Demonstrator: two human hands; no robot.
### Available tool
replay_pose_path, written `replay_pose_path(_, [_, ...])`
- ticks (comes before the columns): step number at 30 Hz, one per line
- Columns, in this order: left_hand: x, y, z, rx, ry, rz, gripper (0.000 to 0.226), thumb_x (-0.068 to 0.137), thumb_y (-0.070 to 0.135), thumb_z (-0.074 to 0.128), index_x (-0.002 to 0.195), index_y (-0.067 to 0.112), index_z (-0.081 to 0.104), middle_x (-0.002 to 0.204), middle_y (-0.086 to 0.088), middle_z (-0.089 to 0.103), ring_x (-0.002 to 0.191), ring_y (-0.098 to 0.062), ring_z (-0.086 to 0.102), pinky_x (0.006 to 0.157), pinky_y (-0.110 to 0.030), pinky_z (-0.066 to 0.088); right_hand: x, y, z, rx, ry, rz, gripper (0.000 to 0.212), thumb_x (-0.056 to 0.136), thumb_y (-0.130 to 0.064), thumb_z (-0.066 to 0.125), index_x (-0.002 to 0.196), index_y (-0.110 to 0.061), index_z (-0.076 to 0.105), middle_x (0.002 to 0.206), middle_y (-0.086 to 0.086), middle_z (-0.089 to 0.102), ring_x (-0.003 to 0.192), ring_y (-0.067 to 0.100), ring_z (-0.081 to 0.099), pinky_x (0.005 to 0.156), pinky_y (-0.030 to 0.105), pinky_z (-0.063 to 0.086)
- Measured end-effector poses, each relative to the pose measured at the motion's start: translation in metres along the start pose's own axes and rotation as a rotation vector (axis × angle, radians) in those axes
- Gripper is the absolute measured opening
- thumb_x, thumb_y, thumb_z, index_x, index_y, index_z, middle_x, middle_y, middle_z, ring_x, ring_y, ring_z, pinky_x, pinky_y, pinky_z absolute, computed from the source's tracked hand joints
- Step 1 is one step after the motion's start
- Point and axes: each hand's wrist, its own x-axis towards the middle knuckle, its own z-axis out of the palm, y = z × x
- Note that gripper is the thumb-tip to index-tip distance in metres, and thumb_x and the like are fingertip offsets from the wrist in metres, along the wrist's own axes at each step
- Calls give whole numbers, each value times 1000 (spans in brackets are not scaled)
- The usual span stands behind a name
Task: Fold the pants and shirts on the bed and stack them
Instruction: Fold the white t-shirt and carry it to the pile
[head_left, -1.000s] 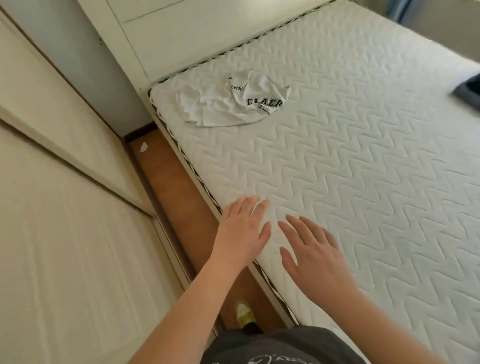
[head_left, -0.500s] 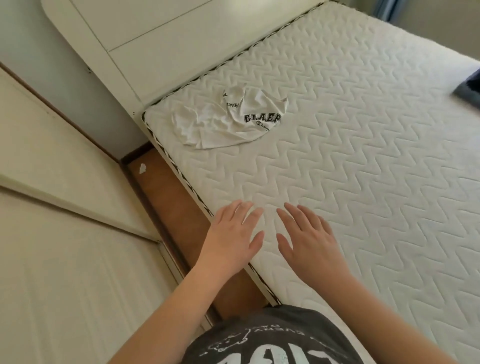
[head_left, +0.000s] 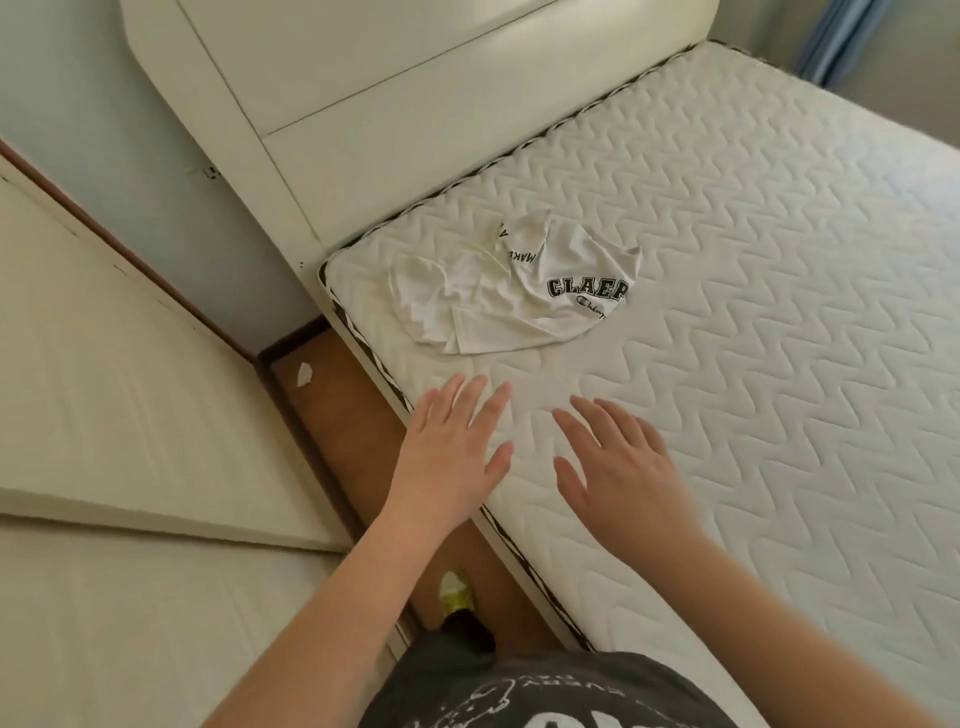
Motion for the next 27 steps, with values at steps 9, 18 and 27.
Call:
replay_pose_path(9, [96, -77, -11, 29, -37, 207, 63, 100, 53, 23, 157, 29, 12, 163, 0, 17, 152, -23, 5, 122, -40, 5, 73, -40, 4, -26, 29, 153, 50, 97, -41, 41, 141, -20, 51, 145, 3, 50, 135, 25, 46, 109, 43, 39])
replay_pose_path(18, [140, -95, -15, 17, -60, 245, 62, 101, 53, 23, 157, 34, 5, 164, 3, 11, 152, -20, 2, 122, -40, 3, 140, -17, -1, -1, 50, 169, 51, 95, -38, 52, 142, -18, 49, 147, 4, 48, 137, 25, 43, 110, 43, 34])
replay_pose_path(27, [187, -142, -6, 9, -31, 110, 61, 101, 47, 33, 157, 30, 16, 161, -2, 24, 150, -24, 14, 121, -39, 11, 231, -11, 20, 25, 77, 100, 51, 88, -34, 62, 135, -15, 56, 139, 7, 56, 128, 29, 52, 104, 45, 41])
